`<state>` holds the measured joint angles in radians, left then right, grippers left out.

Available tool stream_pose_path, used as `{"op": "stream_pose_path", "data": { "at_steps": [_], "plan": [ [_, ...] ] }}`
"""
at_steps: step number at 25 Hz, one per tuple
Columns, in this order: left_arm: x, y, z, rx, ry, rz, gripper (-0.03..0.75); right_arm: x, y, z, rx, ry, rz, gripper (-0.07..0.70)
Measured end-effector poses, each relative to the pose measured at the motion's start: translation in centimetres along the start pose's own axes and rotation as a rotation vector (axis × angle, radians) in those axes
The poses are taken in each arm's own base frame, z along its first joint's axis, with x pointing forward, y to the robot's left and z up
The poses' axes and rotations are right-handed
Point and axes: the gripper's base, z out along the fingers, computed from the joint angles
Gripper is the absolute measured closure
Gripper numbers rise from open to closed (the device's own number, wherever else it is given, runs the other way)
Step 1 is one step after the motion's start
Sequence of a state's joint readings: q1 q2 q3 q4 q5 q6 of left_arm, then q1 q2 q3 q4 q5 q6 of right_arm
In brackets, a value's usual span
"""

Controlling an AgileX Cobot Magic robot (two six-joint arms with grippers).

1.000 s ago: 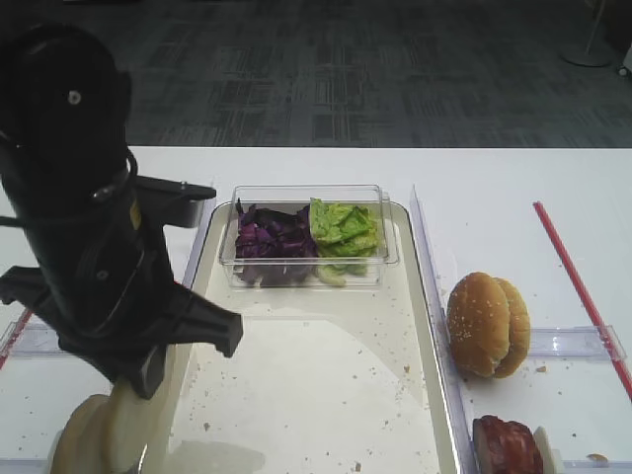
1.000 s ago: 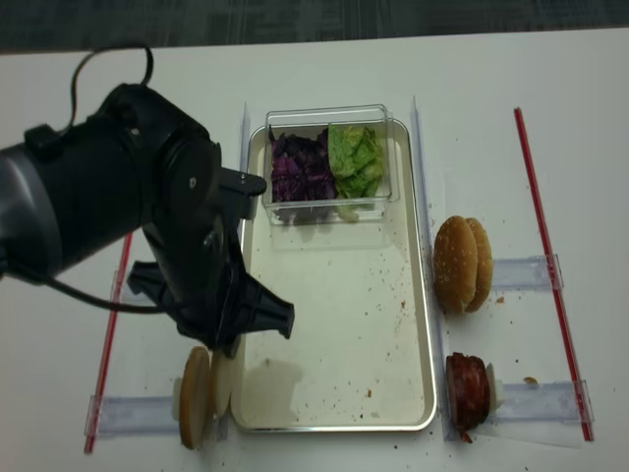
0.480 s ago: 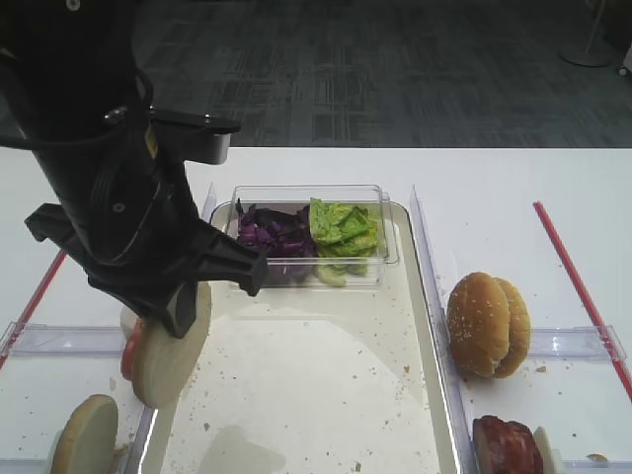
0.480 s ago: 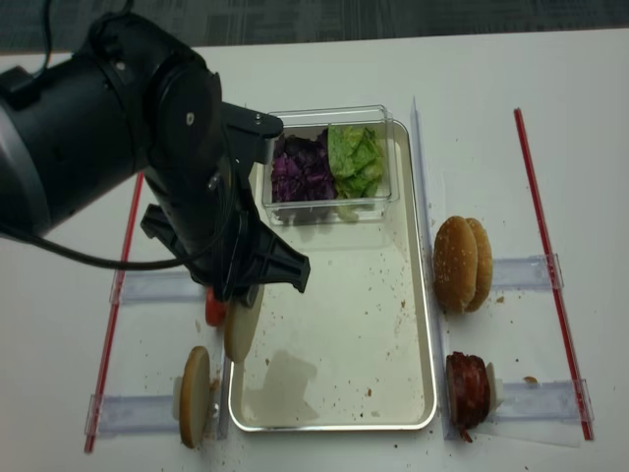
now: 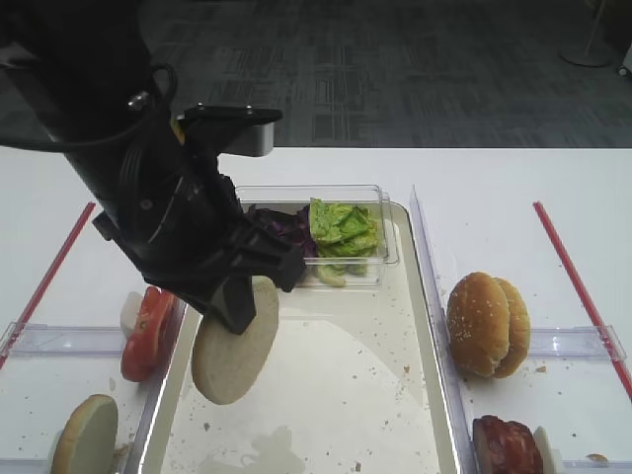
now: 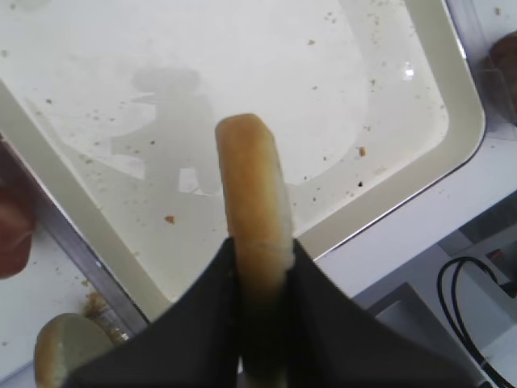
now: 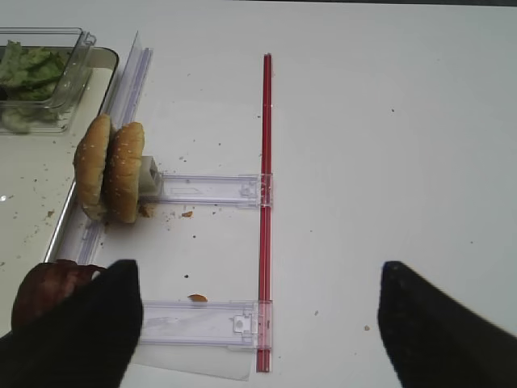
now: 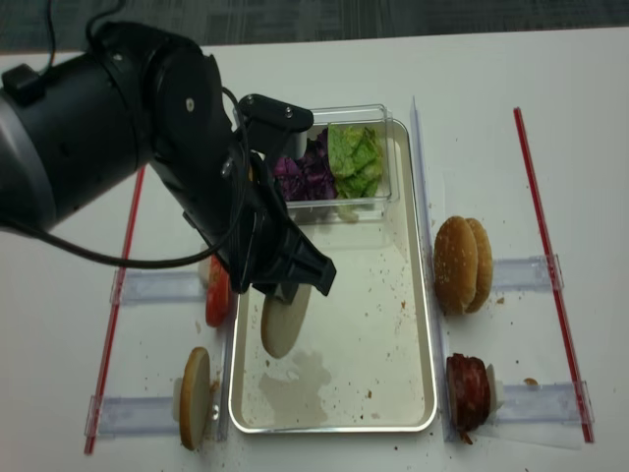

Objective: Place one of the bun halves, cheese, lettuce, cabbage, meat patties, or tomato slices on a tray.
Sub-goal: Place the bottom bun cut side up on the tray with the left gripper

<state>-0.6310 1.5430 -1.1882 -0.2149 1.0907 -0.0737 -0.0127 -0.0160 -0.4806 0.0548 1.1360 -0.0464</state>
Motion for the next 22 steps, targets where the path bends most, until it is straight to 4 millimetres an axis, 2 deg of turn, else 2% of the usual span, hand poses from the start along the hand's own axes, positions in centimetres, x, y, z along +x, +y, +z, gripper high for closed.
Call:
{"op": "stream_pose_path", "data": {
  "at_steps": [11,22],
  "plan": [
    [-1.8,2.3,3.9,0.377,0.141,0.012,0.637,0.0,0.0,0.0,0.0,0.0,0.0,0.017],
    [-4.4,4.2,8.1,0.454,0.171,0.027,0.637,0.0,0.0,0.0,0.0,0.0,0.0,0.017]
  ]
}}
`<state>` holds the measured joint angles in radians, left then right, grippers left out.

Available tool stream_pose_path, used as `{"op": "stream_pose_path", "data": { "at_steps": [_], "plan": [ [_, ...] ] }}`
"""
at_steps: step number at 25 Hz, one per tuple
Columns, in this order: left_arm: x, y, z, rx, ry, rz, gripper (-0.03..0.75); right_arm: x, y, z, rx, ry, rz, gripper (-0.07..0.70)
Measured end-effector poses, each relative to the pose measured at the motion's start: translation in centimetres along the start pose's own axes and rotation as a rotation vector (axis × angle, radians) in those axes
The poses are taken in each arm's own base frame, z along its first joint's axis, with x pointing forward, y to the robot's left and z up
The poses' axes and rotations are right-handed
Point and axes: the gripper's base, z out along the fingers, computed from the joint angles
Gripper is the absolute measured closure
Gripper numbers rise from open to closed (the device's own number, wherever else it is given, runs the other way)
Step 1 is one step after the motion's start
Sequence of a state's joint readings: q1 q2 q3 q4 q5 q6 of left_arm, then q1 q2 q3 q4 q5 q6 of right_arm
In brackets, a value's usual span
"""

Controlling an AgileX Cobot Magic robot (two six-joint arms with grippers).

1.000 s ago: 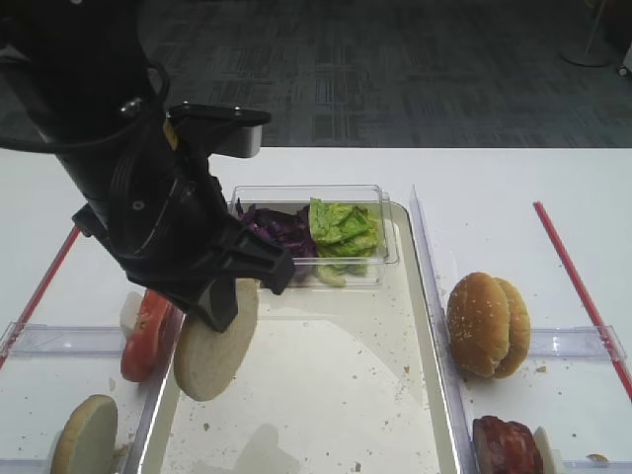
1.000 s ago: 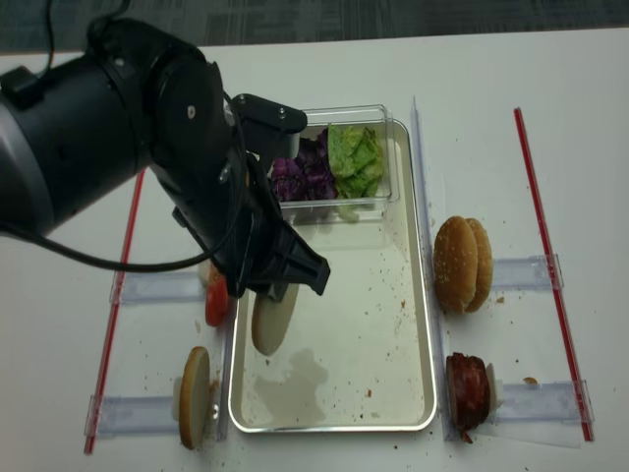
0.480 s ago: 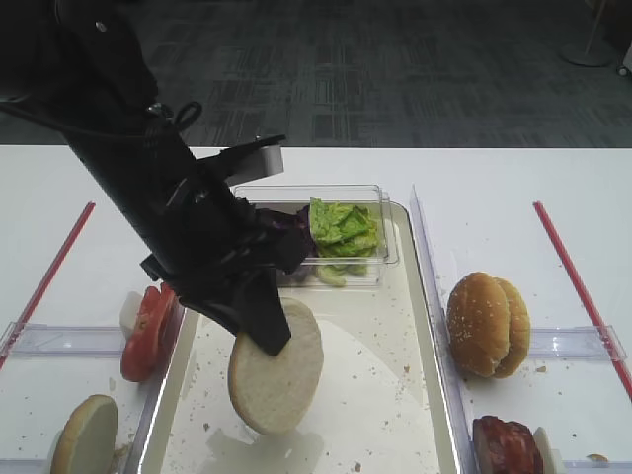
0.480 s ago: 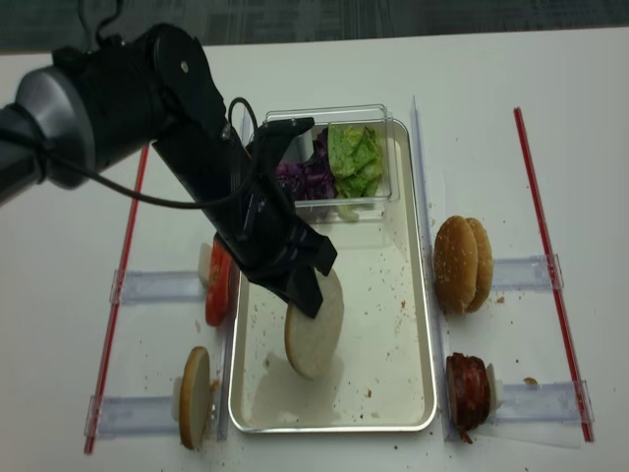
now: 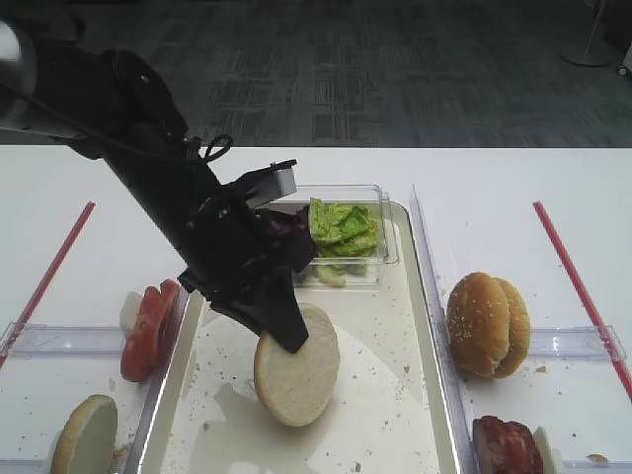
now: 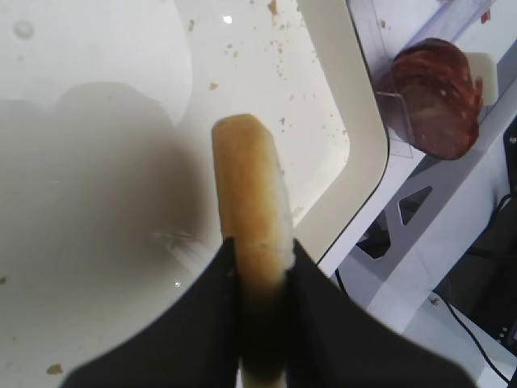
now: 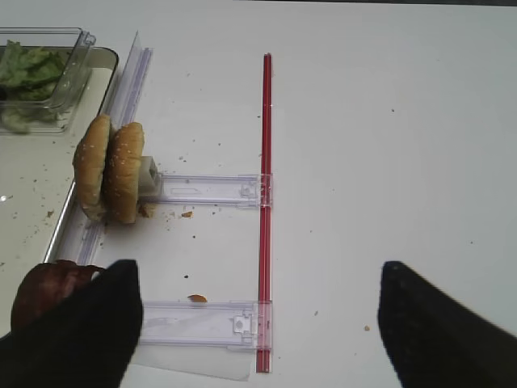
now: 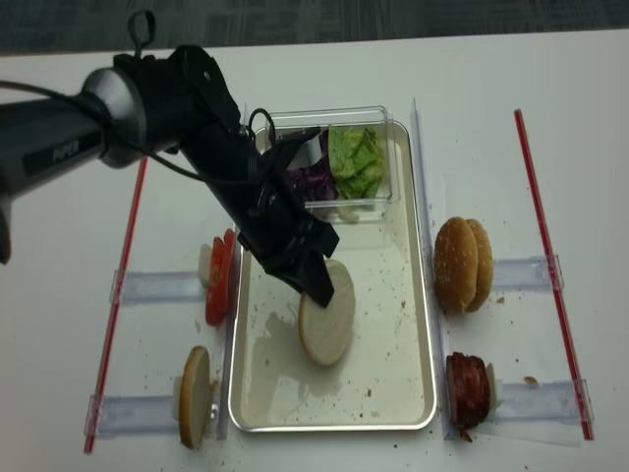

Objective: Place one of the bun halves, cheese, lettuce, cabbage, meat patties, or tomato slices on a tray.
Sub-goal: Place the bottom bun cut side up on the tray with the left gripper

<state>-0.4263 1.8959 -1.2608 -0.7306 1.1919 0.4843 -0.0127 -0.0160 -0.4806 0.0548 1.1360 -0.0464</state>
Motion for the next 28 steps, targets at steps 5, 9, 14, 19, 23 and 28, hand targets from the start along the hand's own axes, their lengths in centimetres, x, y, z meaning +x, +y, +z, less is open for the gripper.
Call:
{"op": "stream_pose_path", "data": {
  "at_steps": [5,9,14,19,23,28],
  "plan": [
    [-0.6,1.0,1.0,0.012,0.018,0.004,0.638,0.0,0.0,0.0,0.0,0.0,0.0,0.017],
    [-0.7,2.1,1.2,0.012,0.025,-0.005,0.638,0.0,0.0,0.0,0.0,0.0,0.0,0.017],
    [-0.8,2.6,1.7,0.016,0.035,-0.01,0.638,0.0,0.0,0.0,0.0,0.0,0.0,0.017],
    [-0.9,3.4,2.5,0.026,0.055,-0.021,0.638,0.0,0.0,0.0,0.0,0.0,0.0,0.017],
    [-1.0,3.4,2.6,0.023,0.052,-0.021,0.638,0.0,0.0,0.0,0.0,0.0,0.0,0.017],
    [-1.1,3.5,2.6,0.014,0.037,-0.02,0.638,0.0,0.0,0.0,0.0,0.0,0.0,0.017]
  ]
}}
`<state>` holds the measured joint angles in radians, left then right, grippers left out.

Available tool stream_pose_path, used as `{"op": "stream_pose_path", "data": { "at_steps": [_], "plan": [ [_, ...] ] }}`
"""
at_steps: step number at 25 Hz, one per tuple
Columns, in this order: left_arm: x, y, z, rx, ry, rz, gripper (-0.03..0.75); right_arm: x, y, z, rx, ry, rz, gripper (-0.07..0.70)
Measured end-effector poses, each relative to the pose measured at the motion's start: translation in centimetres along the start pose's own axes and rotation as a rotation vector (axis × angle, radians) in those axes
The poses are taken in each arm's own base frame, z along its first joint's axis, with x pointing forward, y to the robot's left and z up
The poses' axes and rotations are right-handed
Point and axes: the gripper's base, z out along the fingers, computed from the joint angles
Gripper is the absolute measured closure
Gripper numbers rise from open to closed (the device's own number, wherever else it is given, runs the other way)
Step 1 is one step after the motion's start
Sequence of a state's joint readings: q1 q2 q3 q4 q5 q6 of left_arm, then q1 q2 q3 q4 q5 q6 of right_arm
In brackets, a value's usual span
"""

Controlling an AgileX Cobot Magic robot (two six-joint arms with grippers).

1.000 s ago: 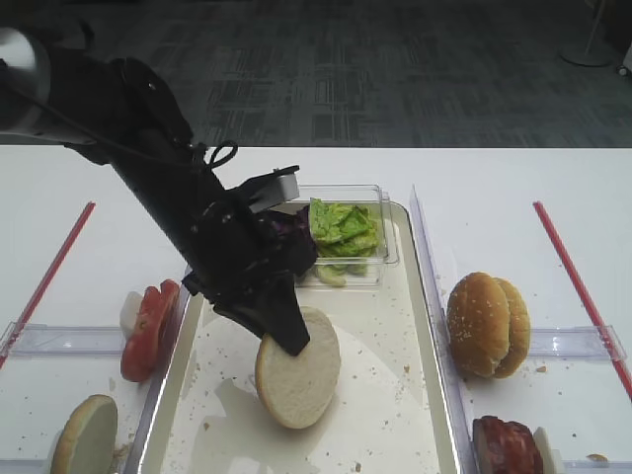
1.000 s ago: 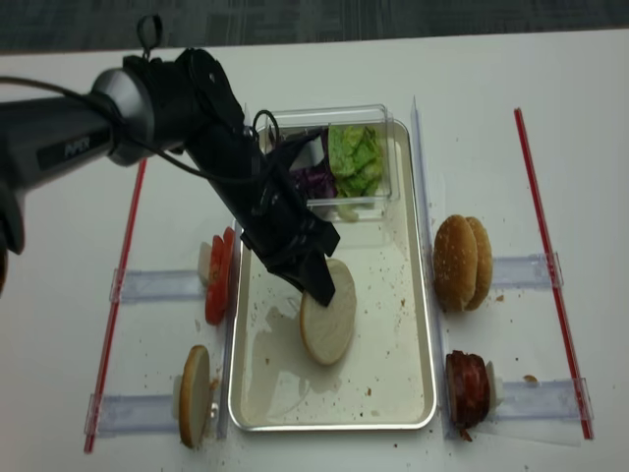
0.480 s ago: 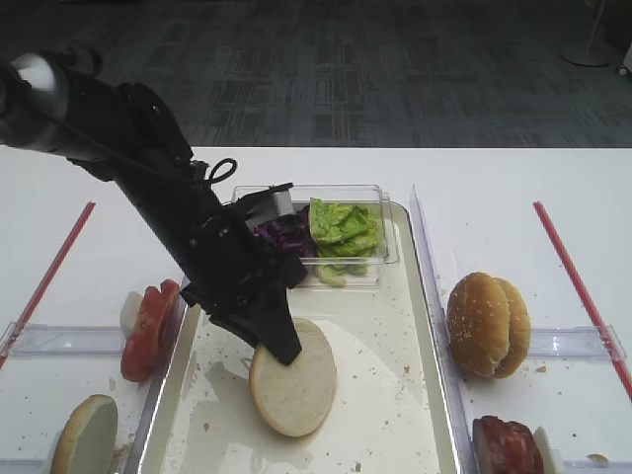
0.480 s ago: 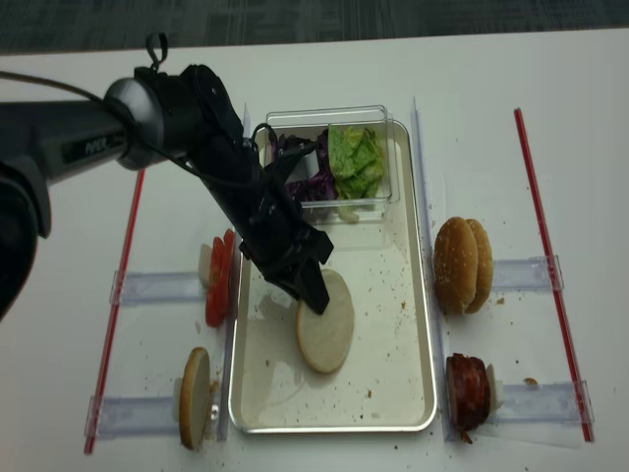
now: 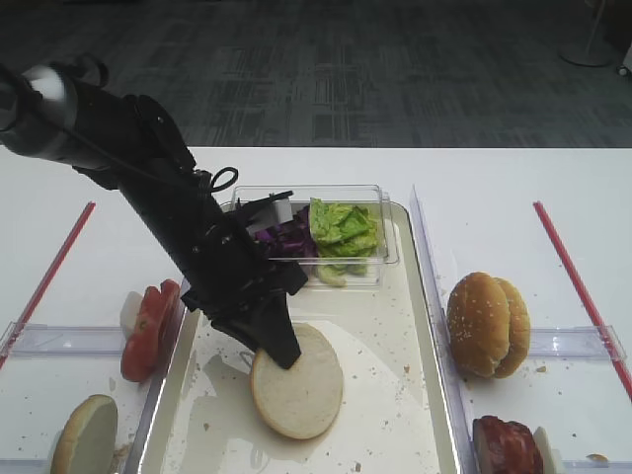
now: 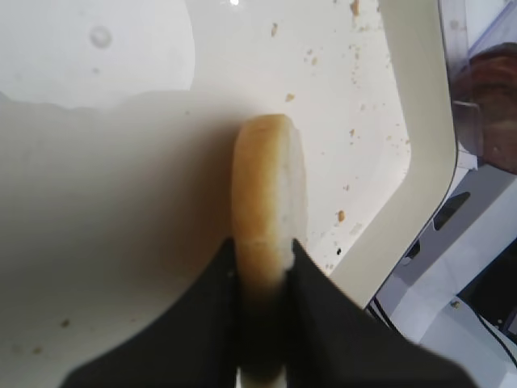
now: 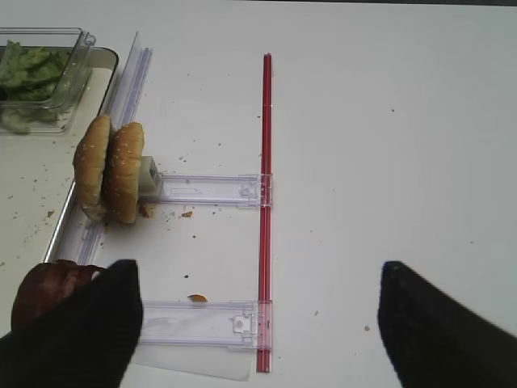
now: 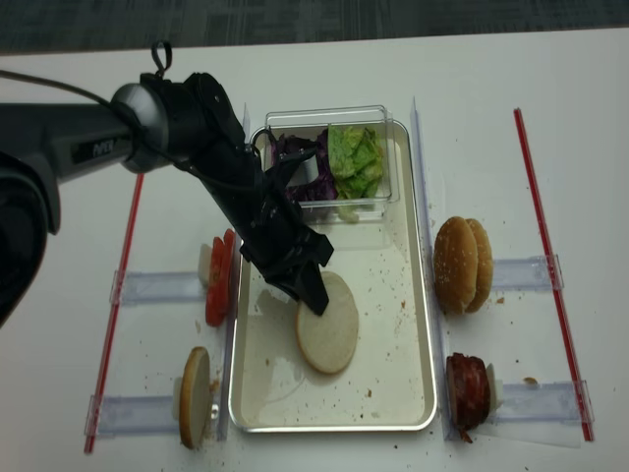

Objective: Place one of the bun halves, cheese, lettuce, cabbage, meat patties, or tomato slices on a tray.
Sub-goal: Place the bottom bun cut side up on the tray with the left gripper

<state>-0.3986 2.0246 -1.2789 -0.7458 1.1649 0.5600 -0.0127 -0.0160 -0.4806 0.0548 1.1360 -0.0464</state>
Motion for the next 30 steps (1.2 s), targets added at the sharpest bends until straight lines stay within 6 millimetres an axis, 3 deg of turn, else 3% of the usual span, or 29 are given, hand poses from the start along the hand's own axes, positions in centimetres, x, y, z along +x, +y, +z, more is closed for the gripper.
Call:
{"op": "stream_pose_path", "data": {
  "at_steps": [8,14,22,30],
  "plan": [
    [-0.1,0.1,0.0,-0.007,-0.012,0.0,0.635,0.0,0.0,0.0,0.0,0.0,0.0,0.017],
    [-0.4,0.2,0.0,-0.025,-0.04,0.0,0.563,0.0,0.0,0.0,0.0,0.0,0.0,0.017],
    [-0.6,0.7,0.0,-0.069,-0.061,0.013,0.53,0.0,0.0,0.0,0.0,0.0,0.002,0.017],
    [-0.7,1.1,0.1,-0.105,-0.067,0.025,0.407,0.0,0.0,0.0,0.0,0.0,0.002,0.017]
  ]
}}
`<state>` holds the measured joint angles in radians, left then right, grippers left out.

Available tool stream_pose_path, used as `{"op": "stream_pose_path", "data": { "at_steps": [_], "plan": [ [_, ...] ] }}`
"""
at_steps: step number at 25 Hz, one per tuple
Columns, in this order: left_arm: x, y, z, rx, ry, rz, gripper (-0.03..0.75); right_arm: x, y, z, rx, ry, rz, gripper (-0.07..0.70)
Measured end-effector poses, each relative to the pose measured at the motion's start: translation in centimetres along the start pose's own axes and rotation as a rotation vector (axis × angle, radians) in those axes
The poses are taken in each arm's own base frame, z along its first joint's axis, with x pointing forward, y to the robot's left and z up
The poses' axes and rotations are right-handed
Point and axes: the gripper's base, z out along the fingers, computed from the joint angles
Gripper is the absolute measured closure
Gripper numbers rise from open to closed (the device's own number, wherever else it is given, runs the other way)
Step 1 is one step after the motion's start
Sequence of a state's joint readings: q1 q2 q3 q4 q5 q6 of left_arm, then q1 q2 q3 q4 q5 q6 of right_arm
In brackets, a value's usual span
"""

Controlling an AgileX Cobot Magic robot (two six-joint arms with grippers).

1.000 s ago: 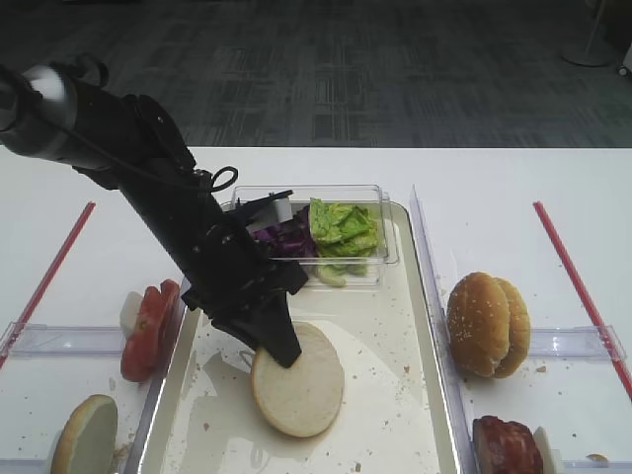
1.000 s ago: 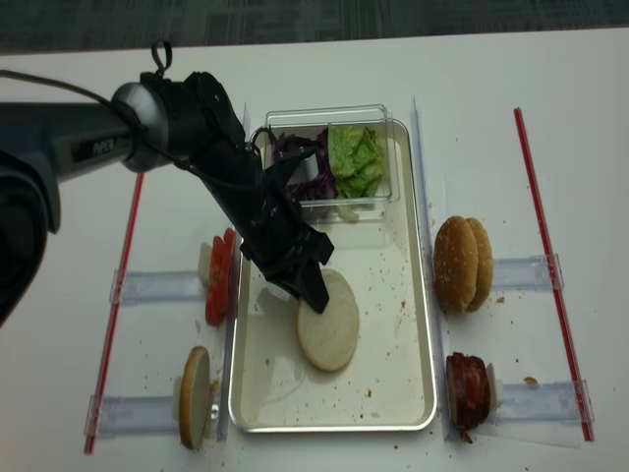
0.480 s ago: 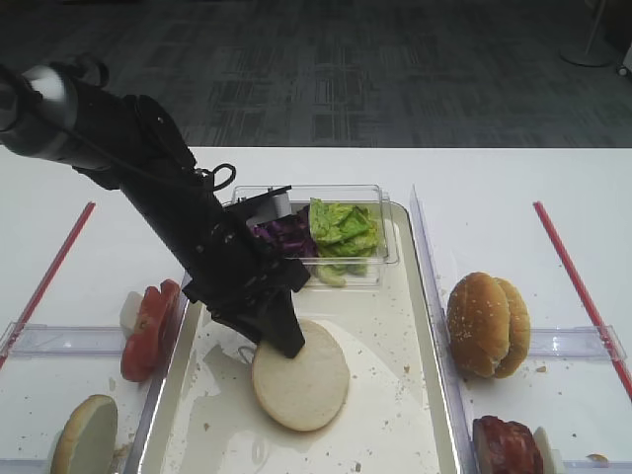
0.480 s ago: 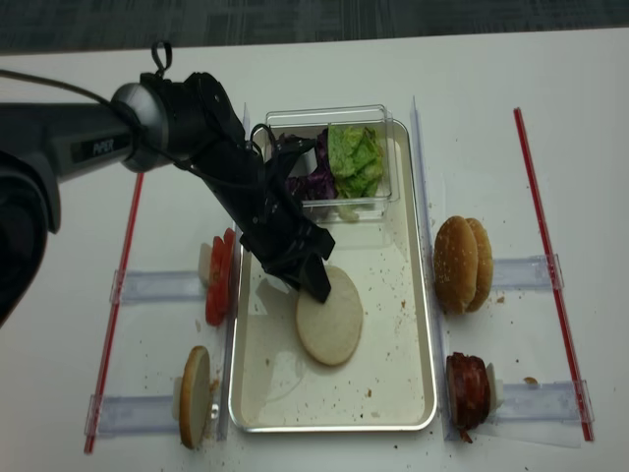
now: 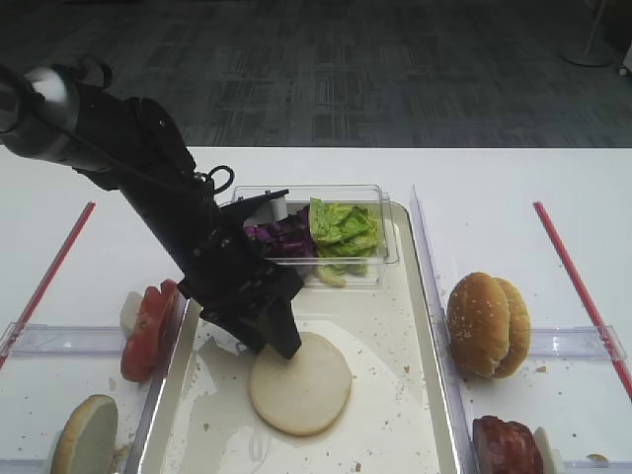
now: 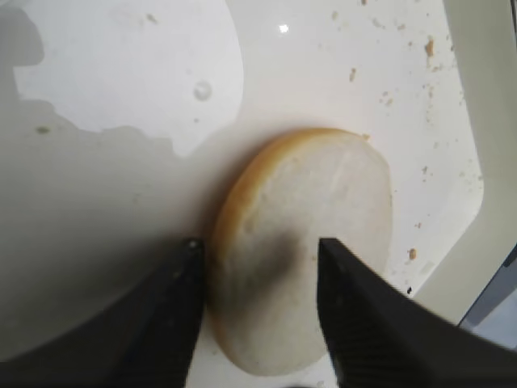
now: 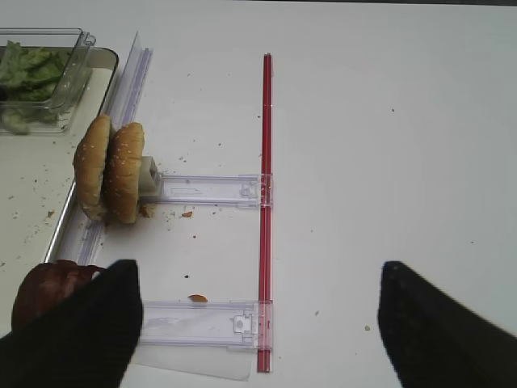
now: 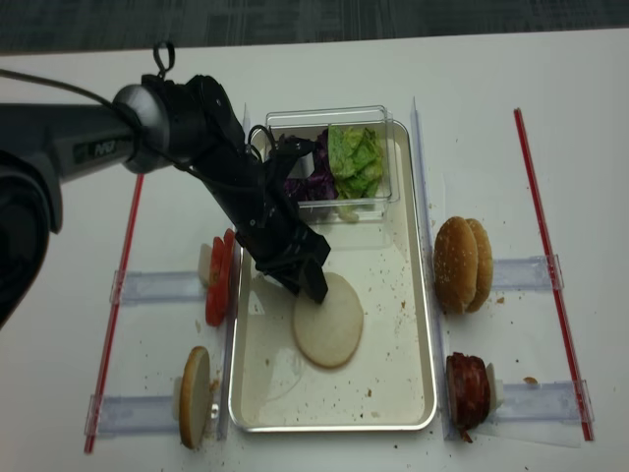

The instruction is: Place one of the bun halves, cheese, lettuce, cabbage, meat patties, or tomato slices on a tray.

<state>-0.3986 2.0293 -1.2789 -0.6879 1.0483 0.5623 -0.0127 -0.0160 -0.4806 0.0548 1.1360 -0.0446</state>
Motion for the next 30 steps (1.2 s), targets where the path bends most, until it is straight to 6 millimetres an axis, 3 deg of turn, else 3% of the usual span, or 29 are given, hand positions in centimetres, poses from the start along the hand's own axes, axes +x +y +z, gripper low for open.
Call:
{"op": "stream_pose_path", "data": {
  "at_steps": [6,15,24,30],
  "plan": [
    [-0.1,0.1,0.0,-0.01,-0.011,0.002,0.282,0.0,0.0,0.0,0.0,0.0,0.004,0.017],
    [-0.1,0.0,-0.1,-0.005,-0.001,0.005,0.263,0.0,0.0,0.0,0.0,0.0,0.004,0.017],
    [-1.4,-2.3,-4.1,-0.028,-0.002,0.047,0.263,0.0,0.0,0.0,0.0,0.0,0.004,0.017],
    [-3.1,-1.8,-7.4,-0.269,-0.027,0.029,0.263,0.0,0.0,0.0,0.0,0.0,0.004,0.017]
  ]
}}
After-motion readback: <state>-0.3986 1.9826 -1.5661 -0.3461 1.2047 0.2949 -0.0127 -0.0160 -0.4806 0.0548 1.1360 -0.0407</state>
